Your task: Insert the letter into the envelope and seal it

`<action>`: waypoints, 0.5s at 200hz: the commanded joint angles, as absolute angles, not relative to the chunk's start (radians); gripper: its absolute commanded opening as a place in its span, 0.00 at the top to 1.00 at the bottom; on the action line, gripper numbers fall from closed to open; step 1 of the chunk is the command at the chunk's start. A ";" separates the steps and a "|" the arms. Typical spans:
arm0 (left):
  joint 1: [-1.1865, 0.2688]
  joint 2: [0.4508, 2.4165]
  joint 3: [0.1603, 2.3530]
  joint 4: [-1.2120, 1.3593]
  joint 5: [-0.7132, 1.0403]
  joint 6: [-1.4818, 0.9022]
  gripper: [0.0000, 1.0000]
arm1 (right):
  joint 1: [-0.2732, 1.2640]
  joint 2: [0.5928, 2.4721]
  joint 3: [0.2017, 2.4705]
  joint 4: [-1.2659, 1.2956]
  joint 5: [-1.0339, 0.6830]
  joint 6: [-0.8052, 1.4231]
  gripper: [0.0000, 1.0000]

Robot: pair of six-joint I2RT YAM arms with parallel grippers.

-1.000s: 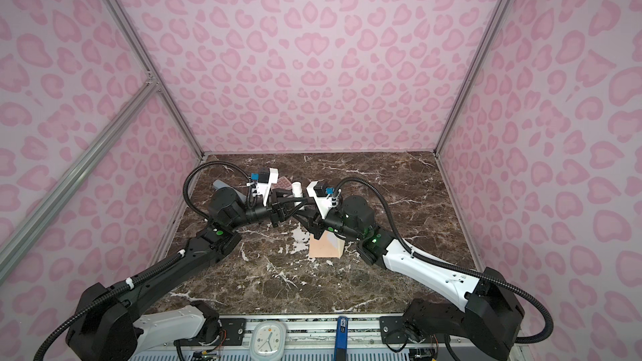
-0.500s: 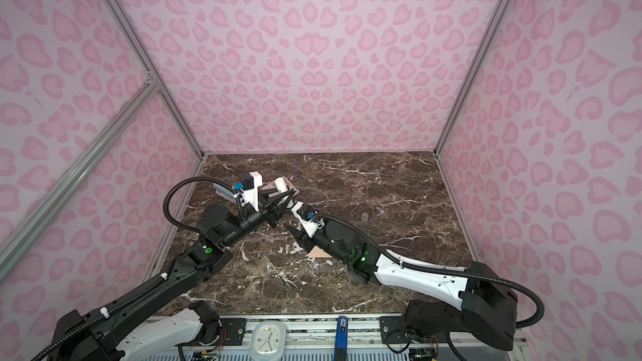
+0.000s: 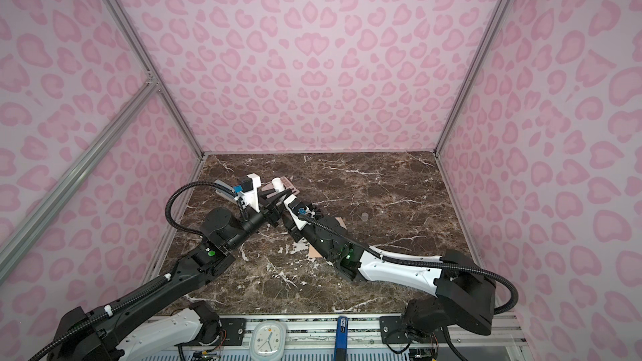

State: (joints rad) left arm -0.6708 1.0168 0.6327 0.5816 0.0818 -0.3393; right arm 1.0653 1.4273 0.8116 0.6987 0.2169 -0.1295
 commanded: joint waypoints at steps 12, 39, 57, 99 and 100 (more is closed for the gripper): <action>-0.671 1.012 0.633 0.633 0.078 -0.346 0.96 | 1.067 1.451 0.821 0.777 0.253 -0.148 0.56; -0.671 1.018 0.631 0.633 0.081 -0.348 0.96 | 1.067 1.461 0.831 0.782 0.259 -0.152 0.60; -0.672 1.023 0.633 0.637 0.090 -0.351 0.96 | 1.066 1.467 0.836 0.781 0.267 -0.153 0.62; -0.672 1.029 0.630 0.637 0.097 -0.355 0.96 | 1.067 1.470 0.839 0.780 0.284 -0.152 0.71; -0.671 1.029 0.629 0.637 0.097 -0.354 0.96 | 1.067 1.470 0.839 0.780 0.284 -0.153 0.72</action>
State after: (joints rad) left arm -0.6716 1.0302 0.6323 0.5995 0.0826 -0.3485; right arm 1.0657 1.4666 0.8337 0.7425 0.2619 -0.1471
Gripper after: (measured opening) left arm 0.282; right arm 0.308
